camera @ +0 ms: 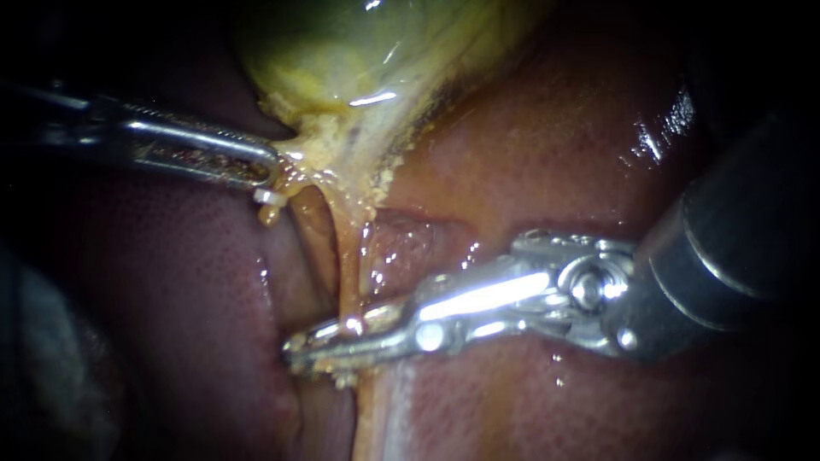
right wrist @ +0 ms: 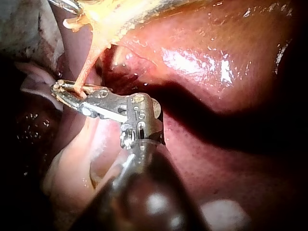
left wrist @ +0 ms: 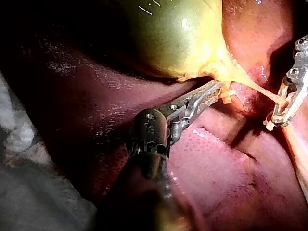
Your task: Clipping first clip right tube
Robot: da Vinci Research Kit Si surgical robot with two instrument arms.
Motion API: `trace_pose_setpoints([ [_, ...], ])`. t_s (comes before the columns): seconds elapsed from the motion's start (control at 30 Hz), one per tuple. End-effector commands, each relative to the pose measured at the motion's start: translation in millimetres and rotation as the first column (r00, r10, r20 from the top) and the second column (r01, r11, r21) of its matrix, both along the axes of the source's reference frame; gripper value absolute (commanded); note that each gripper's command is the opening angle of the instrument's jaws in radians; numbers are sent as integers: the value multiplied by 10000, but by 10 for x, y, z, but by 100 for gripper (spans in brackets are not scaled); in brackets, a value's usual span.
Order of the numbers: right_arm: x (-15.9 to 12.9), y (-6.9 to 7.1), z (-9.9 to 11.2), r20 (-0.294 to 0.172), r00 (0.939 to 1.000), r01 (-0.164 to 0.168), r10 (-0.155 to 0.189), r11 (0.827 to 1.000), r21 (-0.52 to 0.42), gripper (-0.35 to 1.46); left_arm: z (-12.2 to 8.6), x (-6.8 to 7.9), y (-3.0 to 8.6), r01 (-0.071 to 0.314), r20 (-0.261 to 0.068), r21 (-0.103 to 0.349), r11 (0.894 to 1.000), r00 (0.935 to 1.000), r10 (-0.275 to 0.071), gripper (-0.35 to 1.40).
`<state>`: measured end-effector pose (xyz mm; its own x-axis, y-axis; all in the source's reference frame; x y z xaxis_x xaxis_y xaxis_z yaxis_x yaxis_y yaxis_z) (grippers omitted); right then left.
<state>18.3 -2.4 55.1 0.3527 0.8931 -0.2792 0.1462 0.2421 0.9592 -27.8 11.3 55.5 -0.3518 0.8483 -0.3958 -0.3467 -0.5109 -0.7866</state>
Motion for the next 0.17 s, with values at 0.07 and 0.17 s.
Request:
trace_pose_setpoints([
  [0.07, 0, 0, 2, 8, 10000, -7, 7, 10000, -17, -35, 0, 0, 0, 0, 0, 0, 10000, 10000, 0, -35],
  [0.17, 0, -1, 4, 57, 10000, 4, -5, 10000, 78, -35, 0, 0, 0, -2, 1, 0, 10000, 10000, 2, -35],
])
